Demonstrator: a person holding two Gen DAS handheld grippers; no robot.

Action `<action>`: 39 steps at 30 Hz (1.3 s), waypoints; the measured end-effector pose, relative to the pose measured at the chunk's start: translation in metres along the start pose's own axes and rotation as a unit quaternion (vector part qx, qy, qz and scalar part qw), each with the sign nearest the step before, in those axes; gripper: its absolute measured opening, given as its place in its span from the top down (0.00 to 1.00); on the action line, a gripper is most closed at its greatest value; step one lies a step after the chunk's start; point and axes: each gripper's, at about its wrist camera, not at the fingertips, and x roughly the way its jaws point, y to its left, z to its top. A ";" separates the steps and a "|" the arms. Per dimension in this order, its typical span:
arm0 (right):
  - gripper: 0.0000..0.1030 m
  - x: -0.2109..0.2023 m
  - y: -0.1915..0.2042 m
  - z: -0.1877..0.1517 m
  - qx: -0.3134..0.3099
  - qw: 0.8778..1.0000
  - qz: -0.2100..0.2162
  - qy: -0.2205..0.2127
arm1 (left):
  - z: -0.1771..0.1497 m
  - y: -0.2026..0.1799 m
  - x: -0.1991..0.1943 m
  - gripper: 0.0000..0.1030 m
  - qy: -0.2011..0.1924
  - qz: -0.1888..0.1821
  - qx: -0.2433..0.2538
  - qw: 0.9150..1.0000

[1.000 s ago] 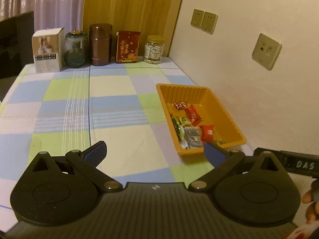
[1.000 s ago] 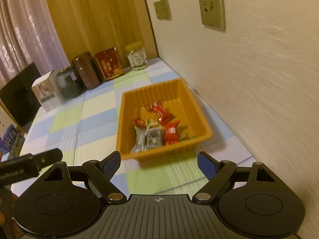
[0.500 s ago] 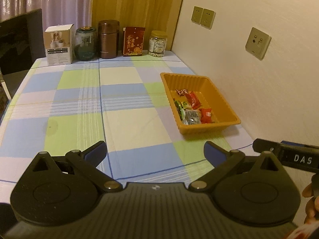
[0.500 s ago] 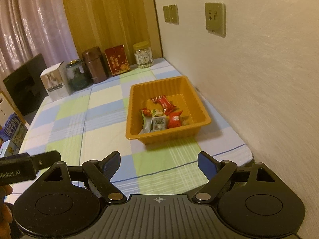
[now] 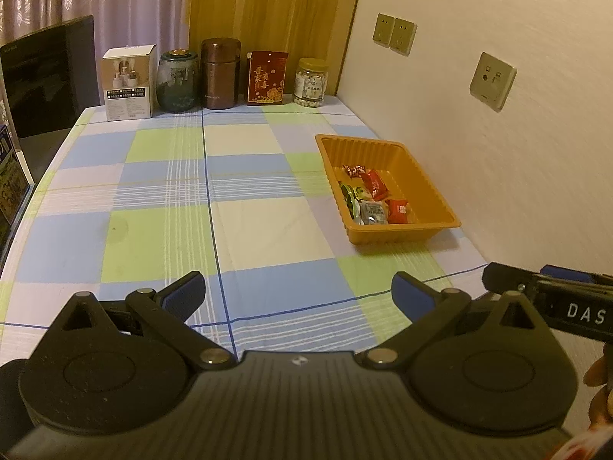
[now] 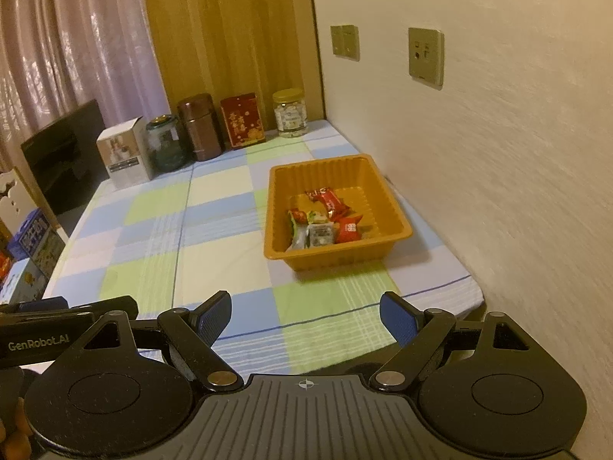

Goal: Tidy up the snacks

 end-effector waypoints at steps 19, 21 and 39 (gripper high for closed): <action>0.18 -0.005 0.011 -0.006 -0.013 1.000 0.001 -0.007 | -0.004 0.002 -0.009 0.00 -0.016 0.012 0.009 1.000; 0.18 -0.005 0.011 -0.005 -0.012 1.000 0.000 -0.007 | -0.004 0.003 -0.009 0.00 -0.016 0.012 0.009 1.000; 0.18 -0.002 0.010 -0.007 -0.008 1.000 -0.001 -0.006 | -0.007 0.007 -0.008 0.00 -0.010 0.013 0.008 1.000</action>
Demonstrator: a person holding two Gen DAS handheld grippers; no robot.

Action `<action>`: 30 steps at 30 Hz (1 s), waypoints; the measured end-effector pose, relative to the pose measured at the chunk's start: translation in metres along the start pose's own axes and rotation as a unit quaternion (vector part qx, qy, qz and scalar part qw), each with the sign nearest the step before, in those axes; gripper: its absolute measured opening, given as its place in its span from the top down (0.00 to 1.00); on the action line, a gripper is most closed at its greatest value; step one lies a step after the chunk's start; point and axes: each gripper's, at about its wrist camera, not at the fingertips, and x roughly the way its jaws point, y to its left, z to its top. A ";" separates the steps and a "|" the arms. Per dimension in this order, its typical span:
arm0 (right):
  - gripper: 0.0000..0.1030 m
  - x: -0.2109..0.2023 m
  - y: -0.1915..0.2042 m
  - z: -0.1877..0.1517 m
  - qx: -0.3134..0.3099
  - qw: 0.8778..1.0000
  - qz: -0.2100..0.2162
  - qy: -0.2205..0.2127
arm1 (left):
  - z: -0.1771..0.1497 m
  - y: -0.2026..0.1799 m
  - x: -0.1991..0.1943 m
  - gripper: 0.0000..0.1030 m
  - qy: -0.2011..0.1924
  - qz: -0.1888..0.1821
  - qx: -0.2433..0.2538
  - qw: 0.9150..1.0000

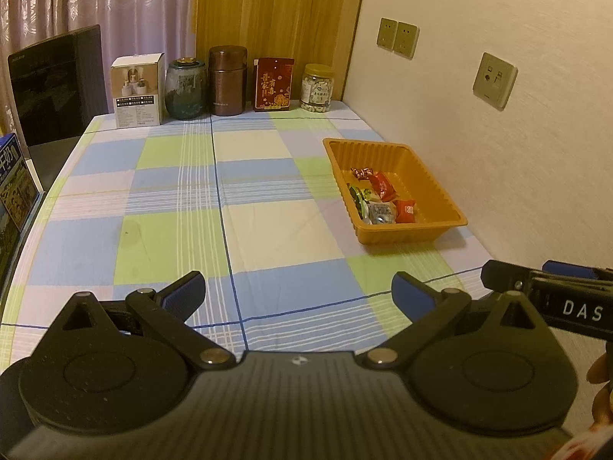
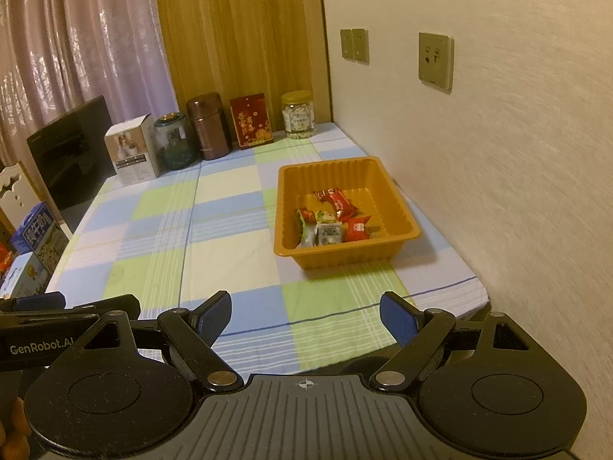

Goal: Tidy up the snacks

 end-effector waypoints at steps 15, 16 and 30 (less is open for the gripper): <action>0.18 0.000 -0.003 0.000 0.002 1.000 0.000 -0.001 | -0.002 0.001 0.000 0.00 0.000 -0.001 0.000 1.000; 0.18 0.001 -0.003 0.000 0.002 1.000 0.000 -0.001 | -0.002 0.001 0.000 0.00 0.000 -0.001 0.000 1.000; 0.18 0.001 -0.006 0.000 0.003 1.000 0.000 -0.001 | -0.002 0.000 0.001 0.00 0.001 -0.002 0.001 1.000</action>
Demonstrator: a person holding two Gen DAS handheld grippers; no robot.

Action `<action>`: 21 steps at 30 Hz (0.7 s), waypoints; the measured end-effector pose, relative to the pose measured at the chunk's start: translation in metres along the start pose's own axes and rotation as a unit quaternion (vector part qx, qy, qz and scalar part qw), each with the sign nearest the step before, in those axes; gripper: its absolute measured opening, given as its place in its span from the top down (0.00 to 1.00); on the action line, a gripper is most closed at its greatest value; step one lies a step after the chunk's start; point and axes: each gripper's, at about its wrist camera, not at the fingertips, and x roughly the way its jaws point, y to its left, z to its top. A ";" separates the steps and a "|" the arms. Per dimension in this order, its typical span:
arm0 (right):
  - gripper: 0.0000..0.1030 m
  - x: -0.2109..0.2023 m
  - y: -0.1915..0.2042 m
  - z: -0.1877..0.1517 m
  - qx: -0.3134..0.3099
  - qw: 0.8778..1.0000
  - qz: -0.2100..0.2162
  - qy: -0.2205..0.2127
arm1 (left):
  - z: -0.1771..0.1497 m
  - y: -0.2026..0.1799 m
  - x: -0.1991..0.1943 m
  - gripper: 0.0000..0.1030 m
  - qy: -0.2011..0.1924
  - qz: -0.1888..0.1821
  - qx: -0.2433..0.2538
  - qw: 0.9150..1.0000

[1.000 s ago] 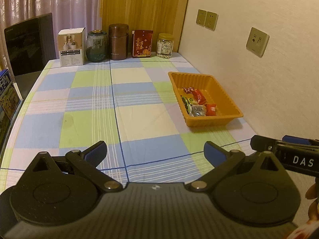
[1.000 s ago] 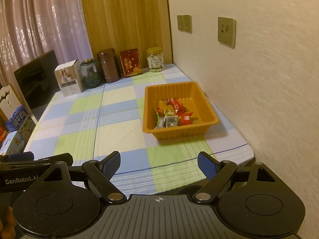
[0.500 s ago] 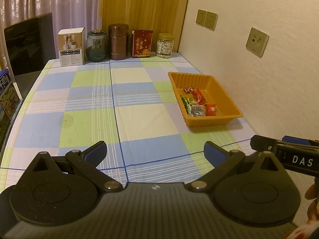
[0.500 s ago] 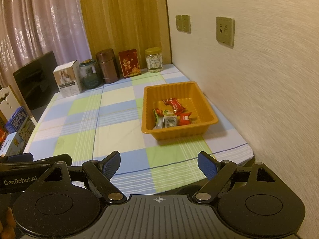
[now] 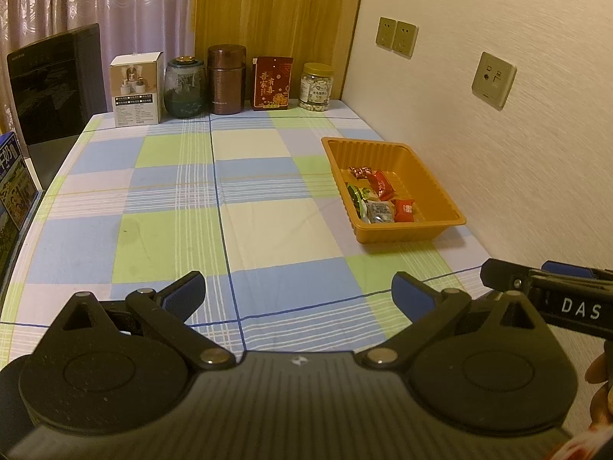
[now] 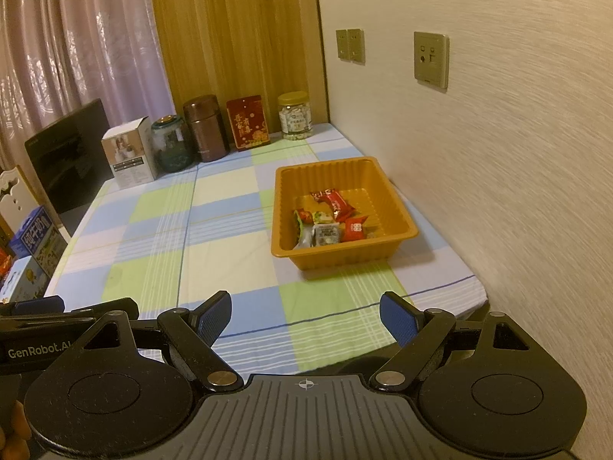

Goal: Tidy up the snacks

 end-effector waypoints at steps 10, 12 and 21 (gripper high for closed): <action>0.18 0.000 -0.001 -0.001 0.002 1.000 -0.001 0.001 | 0.000 -0.001 0.000 0.00 0.000 0.000 0.000 1.000; 0.18 -0.001 -0.001 0.000 0.002 1.000 -0.001 0.000 | 0.000 -0.001 0.000 0.00 0.000 0.000 0.000 1.000; 0.18 0.000 -0.001 -0.001 0.003 1.000 -0.002 0.000 | 0.000 -0.001 0.000 0.00 0.000 0.000 0.000 1.000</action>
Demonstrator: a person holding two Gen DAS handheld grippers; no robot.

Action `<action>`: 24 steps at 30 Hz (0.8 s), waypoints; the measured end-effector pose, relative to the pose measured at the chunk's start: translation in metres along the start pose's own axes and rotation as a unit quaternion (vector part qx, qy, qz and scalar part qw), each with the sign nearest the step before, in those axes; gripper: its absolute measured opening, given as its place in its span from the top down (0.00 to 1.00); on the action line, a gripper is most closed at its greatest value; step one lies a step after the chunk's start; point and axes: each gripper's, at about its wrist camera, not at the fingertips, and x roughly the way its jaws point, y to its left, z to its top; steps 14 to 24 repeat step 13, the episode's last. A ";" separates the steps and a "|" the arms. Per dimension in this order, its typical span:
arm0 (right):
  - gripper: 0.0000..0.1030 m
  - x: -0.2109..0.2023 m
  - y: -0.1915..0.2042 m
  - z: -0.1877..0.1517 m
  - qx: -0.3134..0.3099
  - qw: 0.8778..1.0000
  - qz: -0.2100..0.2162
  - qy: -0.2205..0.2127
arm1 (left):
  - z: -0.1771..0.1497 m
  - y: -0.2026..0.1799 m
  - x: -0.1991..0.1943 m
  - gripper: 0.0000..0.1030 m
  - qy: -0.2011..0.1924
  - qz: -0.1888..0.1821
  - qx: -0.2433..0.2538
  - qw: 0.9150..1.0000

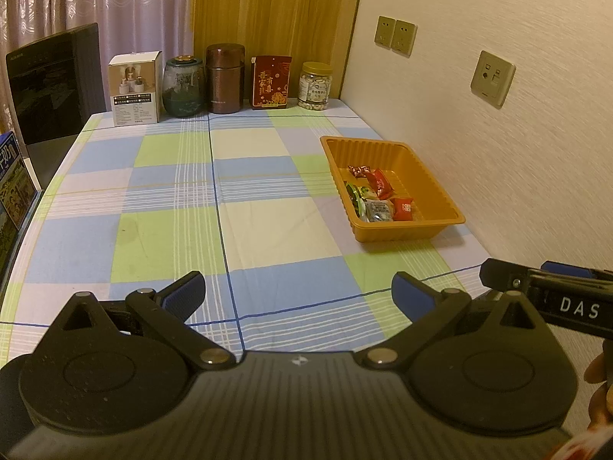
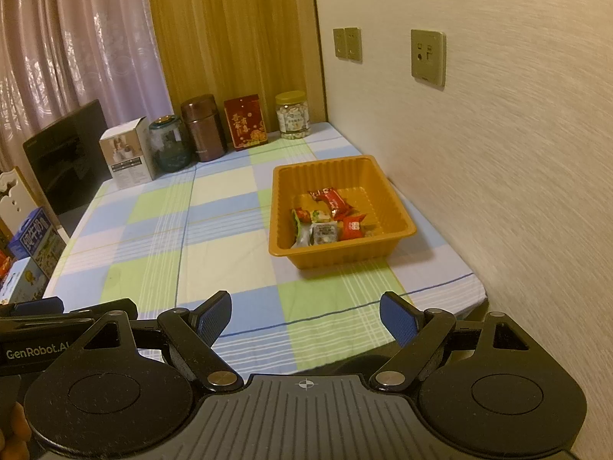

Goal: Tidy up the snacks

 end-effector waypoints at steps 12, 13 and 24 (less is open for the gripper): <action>0.18 0.000 0.000 -0.001 0.001 1.000 0.001 -0.002 | -0.004 -0.002 0.000 0.00 -0.011 -0.003 -0.005 1.000; 0.18 0.000 0.000 -0.002 0.001 1.000 0.000 -0.002 | -0.004 -0.002 0.000 0.00 -0.011 -0.005 -0.007 1.000; 0.18 0.000 0.000 -0.002 0.001 1.000 0.000 -0.002 | -0.004 -0.002 0.000 0.00 -0.011 -0.005 -0.007 1.000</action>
